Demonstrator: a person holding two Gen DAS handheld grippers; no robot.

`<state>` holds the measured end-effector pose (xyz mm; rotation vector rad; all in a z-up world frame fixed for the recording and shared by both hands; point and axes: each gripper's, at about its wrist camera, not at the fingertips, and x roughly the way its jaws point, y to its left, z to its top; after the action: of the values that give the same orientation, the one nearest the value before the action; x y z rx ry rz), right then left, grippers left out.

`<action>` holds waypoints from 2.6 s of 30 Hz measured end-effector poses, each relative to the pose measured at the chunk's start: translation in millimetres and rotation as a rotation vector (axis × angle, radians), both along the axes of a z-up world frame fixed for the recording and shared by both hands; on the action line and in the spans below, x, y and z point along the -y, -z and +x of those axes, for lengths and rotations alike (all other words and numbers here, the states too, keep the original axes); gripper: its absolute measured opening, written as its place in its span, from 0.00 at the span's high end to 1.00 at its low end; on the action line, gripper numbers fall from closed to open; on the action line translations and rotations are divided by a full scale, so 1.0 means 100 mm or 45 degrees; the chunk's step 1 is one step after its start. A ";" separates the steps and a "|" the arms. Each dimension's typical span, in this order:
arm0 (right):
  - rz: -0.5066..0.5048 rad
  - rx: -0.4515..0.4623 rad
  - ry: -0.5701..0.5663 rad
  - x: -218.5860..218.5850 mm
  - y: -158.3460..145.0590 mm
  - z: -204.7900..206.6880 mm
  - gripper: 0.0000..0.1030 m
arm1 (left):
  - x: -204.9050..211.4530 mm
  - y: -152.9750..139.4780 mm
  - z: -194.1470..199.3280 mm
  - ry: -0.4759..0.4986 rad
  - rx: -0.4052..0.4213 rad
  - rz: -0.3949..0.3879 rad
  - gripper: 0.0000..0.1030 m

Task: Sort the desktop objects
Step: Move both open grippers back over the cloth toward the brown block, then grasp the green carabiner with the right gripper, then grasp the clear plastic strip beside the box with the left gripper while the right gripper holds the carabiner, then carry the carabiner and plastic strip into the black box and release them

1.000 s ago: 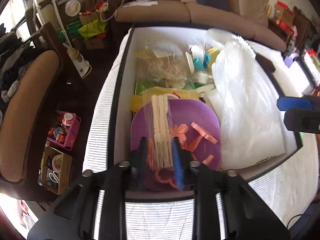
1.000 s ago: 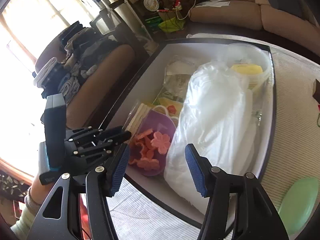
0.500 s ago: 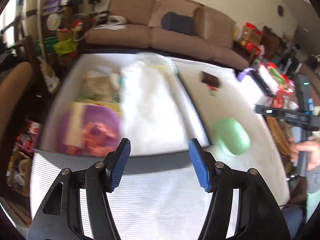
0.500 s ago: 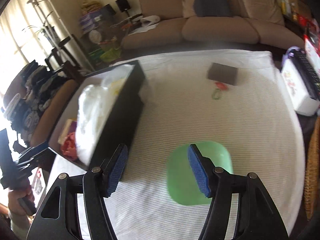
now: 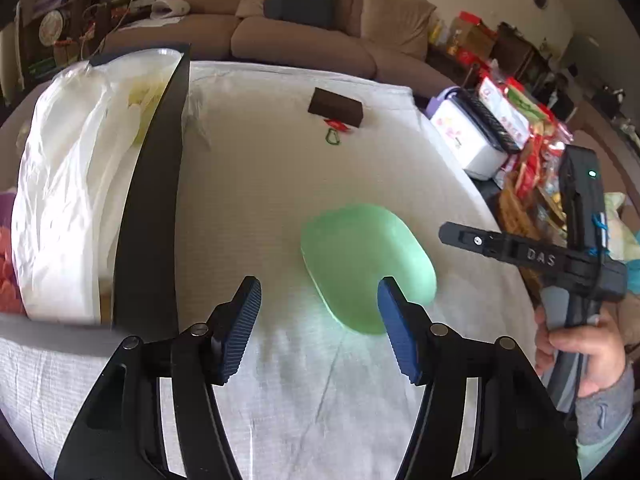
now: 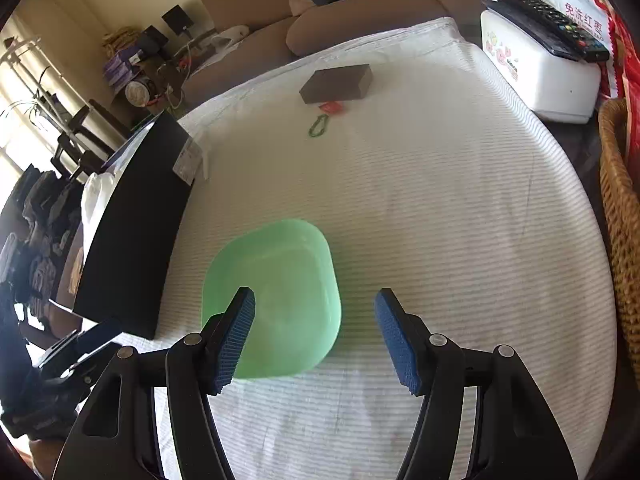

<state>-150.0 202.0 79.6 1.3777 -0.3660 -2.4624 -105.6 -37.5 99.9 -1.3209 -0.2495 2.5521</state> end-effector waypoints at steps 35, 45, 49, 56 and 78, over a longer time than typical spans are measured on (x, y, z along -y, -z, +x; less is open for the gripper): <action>0.303 -0.207 -0.354 0.62 0.50 -1.69 0.83 | -0.23 1.04 -2.60 -0.516 0.043 -0.508 0.40; -0.044 -0.163 -0.275 0.18 0.22 -1.36 0.83 | -0.31 0.98 -2.65 -0.385 0.056 -0.390 1.00; -0.094 -0.176 -0.275 0.12 0.18 -1.24 0.83 | -0.06 0.84 -2.16 -0.671 0.000 -0.259 0.75; -0.234 -0.171 -0.205 -0.10 0.21 -1.05 0.83 | 0.02 0.96 -1.85 -0.947 -0.033 -0.122 0.45; -0.296 -0.214 -0.182 -0.21 0.11 -0.90 0.83 | 0.22 0.76 -1.70 -0.610 -0.129 0.177 1.00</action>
<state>-240.5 222.9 68.6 1.0575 -0.4794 -2.3142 -276.0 -59.1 24.1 -1.1874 -0.7931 2.9064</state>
